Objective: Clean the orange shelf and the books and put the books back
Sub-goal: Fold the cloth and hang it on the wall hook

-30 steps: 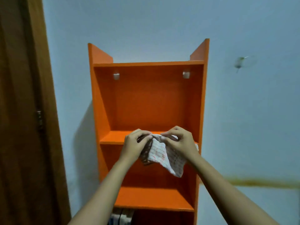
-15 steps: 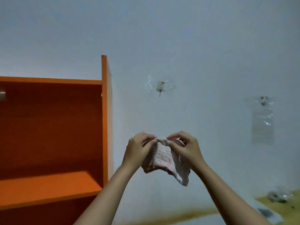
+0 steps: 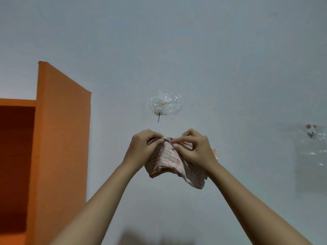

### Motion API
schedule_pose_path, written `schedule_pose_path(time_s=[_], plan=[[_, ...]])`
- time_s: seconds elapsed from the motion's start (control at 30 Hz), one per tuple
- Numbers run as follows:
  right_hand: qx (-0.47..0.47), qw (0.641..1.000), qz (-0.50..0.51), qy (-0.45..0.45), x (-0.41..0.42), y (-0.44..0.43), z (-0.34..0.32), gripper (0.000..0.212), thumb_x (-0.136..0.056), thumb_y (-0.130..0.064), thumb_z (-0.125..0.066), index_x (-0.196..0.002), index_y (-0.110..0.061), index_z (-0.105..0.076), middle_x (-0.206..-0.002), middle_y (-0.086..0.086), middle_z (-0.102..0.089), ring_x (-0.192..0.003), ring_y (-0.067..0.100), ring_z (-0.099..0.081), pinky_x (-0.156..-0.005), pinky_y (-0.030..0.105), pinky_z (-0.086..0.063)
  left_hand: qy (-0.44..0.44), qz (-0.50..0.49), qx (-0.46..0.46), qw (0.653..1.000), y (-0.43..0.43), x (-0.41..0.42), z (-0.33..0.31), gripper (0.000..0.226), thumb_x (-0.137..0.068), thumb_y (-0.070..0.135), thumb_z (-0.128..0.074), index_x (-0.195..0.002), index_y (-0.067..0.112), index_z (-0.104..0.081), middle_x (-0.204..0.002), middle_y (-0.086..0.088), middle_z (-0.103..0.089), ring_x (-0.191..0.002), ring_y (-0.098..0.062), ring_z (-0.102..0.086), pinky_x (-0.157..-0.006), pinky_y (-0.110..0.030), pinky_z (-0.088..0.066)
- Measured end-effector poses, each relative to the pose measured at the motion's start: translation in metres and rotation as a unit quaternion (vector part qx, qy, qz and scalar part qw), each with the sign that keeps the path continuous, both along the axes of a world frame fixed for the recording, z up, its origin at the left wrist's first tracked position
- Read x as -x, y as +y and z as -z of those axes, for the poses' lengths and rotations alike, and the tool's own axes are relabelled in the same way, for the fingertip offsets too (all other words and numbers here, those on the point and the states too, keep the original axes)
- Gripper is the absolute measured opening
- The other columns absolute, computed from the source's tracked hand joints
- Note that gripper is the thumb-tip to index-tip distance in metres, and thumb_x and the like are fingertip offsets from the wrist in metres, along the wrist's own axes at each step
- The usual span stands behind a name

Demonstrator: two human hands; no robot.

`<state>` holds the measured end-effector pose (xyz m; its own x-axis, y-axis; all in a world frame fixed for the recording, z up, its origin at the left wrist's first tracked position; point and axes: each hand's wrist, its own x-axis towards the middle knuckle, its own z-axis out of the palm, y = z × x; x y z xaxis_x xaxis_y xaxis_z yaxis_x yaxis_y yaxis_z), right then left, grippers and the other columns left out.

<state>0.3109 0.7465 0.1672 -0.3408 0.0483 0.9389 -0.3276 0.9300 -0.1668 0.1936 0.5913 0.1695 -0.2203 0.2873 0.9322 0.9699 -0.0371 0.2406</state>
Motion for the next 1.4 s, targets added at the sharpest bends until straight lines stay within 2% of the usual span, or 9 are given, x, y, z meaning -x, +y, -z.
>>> schedule_pose_path(time_s=[0.17,0.5,0.6,0.8,0.93,1.1,1.2,1.3,1.4], plan=[[-0.018,0.999,0.013,0.042,0.037,0.016,-0.028,0.027,-0.067,-0.058,-0.067,-0.084,-0.037,-0.074,-0.078,-0.017,-0.053,-0.069,0.002,-0.054,-0.072,0.046,-0.048,0.023,-0.029,0.002,0.999,0.014,0.028,-0.029,0.009,-0.082,0.011,-0.07,-0.089,0.015,-0.073,-0.086,0.004,-0.069,-0.082,-0.006,-0.062,-0.072,-0.013,-0.045],[-0.029,0.997,0.033,0.059,0.124,0.052,-0.07,0.016,-0.07,-0.041,-0.078,-0.085,-0.036,-0.074,-0.08,-0.012,-0.053,-0.075,0.009,-0.055,-0.083,0.044,-0.041,0.004,-0.044,-0.016,0.999,0.057,0.106,-0.075,0.01,-0.082,0.012,-0.069,-0.087,0.019,-0.074,-0.078,0.016,-0.065,-0.079,-0.002,-0.061,-0.072,-0.019,-0.048],[-0.017,0.997,0.025,0.073,0.15,0.059,-0.087,0.016,-0.07,-0.041,-0.078,-0.085,-0.036,-0.074,-0.078,-0.014,-0.051,-0.075,0.007,-0.054,-0.084,0.048,-0.043,0.021,-0.056,-0.035,0.998,0.066,0.13,-0.094,0.008,-0.082,0.014,-0.07,-0.088,0.016,-0.074,-0.082,0.009,-0.068,-0.082,-0.008,-0.063,-0.074,-0.023,-0.05],[0.009,0.995,-0.007,0.099,0.186,0.071,-0.096,0.023,-0.066,-0.056,-0.069,-0.085,-0.044,-0.072,-0.075,-0.016,-0.053,-0.075,0.002,-0.055,-0.082,0.052,-0.046,0.044,-0.049,-0.058,0.996,0.078,0.159,-0.108,0.009,-0.08,0.011,-0.071,-0.088,0.012,-0.074,-0.084,0.006,-0.068,-0.079,0.002,-0.06,-0.071,-0.003,-0.041],[0.017,0.994,-0.033,0.105,0.194,0.079,-0.09,0.023,-0.066,-0.059,-0.067,-0.088,-0.05,-0.067,-0.077,-0.015,-0.055,-0.076,0.002,-0.056,-0.082,0.052,-0.046,0.049,-0.046,-0.067,0.996,0.083,0.162,-0.103,0.008,-0.08,0.011,-0.072,-0.087,0.012,-0.074,-0.084,0.003,-0.067,-0.078,0.006,-0.058,-0.071,-0.001,-0.04],[-0.007,0.995,-0.024,0.093,0.196,0.081,-0.089,0.028,-0.068,-0.061,-0.061,-0.086,-0.041,-0.07,-0.076,-0.014,-0.054,-0.074,0.006,-0.057,-0.079,0.053,-0.046,0.056,-0.06,-0.099,0.992,0.084,0.155,-0.1,0.005,-0.081,0.017,-0.071,-0.086,0.017,-0.073,-0.087,0.001,-0.066,-0.083,-0.01,-0.06,-0.069,-0.006,-0.04],[-0.017,0.996,-0.016,0.081,0.196,0.08,-0.087,0.029,-0.072,-0.055,-0.06,-0.09,-0.034,-0.071,-0.075,-0.014,-0.052,-0.071,0.01,-0.056,-0.08,0.05,-0.044,0.066,-0.042,-0.085,0.993,0.086,0.15,-0.09,0.005,-0.083,0.02,-0.071,-0.086,0.017,-0.073,-0.088,0.004,-0.064,-0.089,-0.009,-0.056,-0.073,-0.007,-0.042],[-0.021,0.997,-0.006,0.075,0.196,0.08,-0.083,0.026,-0.078,-0.044,-0.06,-0.093,-0.027,-0.072,-0.079,-0.01,-0.053,-0.072,0.014,-0.057,-0.084,0.049,-0.043,0.083,-0.03,-0.069,0.994,0.091,0.152,-0.078,0.013,-0.081,0.023,-0.073,-0.092,0.017,-0.074,-0.091,0.003,-0.065,-0.09,-0.011,-0.062,-0.081,-0.027,-0.052],[-0.027,0.998,-0.005,0.063,0.195,0.081,-0.082,0.027,-0.081,-0.04,-0.059,-0.098,-0.024,-0.072,-0.083,-0.009,-0.053,-0.076,0.016,-0.058,-0.083,0.05,-0.044,0.088,-0.029,-0.069,0.993,0.093,0.154,-0.07,0.019,-0.081,0.018,-0.072,-0.099,0.013,-0.073,-0.097,-0.001,-0.065,-0.092,-0.011,-0.063,-0.084,-0.027,-0.051]])
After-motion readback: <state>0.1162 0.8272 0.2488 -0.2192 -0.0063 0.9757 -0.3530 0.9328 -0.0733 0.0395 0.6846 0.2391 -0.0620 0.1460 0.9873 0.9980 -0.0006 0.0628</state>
